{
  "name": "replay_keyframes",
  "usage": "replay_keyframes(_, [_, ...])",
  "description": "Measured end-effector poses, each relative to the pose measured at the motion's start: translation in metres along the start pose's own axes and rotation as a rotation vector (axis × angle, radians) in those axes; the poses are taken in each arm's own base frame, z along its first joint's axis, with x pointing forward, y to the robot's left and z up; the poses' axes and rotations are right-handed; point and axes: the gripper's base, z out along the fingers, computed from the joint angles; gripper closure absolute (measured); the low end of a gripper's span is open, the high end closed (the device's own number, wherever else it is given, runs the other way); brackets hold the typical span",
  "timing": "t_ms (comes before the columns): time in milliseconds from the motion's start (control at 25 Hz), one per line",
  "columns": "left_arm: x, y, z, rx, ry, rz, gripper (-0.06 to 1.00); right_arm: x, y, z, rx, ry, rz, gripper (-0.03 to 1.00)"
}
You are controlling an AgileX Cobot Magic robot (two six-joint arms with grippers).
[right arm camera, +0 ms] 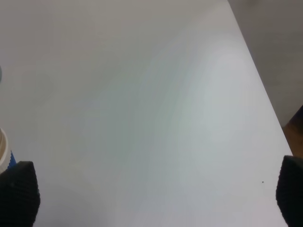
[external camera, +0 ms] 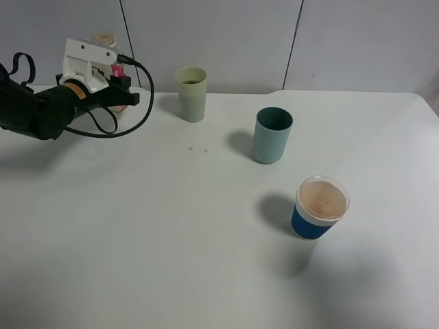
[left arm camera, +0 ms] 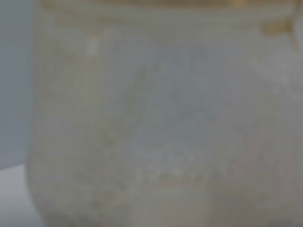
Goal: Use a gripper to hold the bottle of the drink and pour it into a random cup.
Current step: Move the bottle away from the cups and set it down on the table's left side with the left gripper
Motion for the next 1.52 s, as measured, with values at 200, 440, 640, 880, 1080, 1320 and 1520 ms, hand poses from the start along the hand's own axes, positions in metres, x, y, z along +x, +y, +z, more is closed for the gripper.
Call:
replay_keyframes(200, [0.015, -0.002, -0.015, -0.003, 0.017, -0.015, 0.61, 0.000, 0.000, 0.000, 0.000, 0.000, 0.000, -0.03])
replay_keyframes(440, [0.026, -0.005, -0.024, 0.002, -0.027, -0.063, 0.61, 0.000, 0.000, 0.000, 0.000, 0.000, 0.000, -0.03])
replay_keyframes(640, [0.040, -0.013, -0.022, 0.023, -0.027, -0.091, 0.61, 0.000, 0.000, 0.000, 0.000, 0.000, 0.000, -0.03])
replay_keyframes(880, [0.056, -0.019, -0.020, 0.039, 0.001, -0.104, 0.61, 0.000, 0.000, 0.000, 0.000, 0.000, 0.000, -0.03])
replay_keyframes(1080, [0.061, -0.021, -0.020, 0.045, 0.006, -0.107, 0.61, 0.000, 0.000, 0.000, 0.000, 0.000, 0.000, -0.03])
replay_keyframes(1320, [0.064, -0.021, -0.020, 0.047, -0.011, -0.109, 0.61, 0.000, 0.000, 0.000, 0.000, 0.000, 0.000, -0.03])
replay_keyframes(1520, [0.064, -0.022, -0.020, 0.050, -0.014, -0.107, 0.61, 0.000, 0.000, 0.000, 0.000, 0.000, 0.000, -0.03])
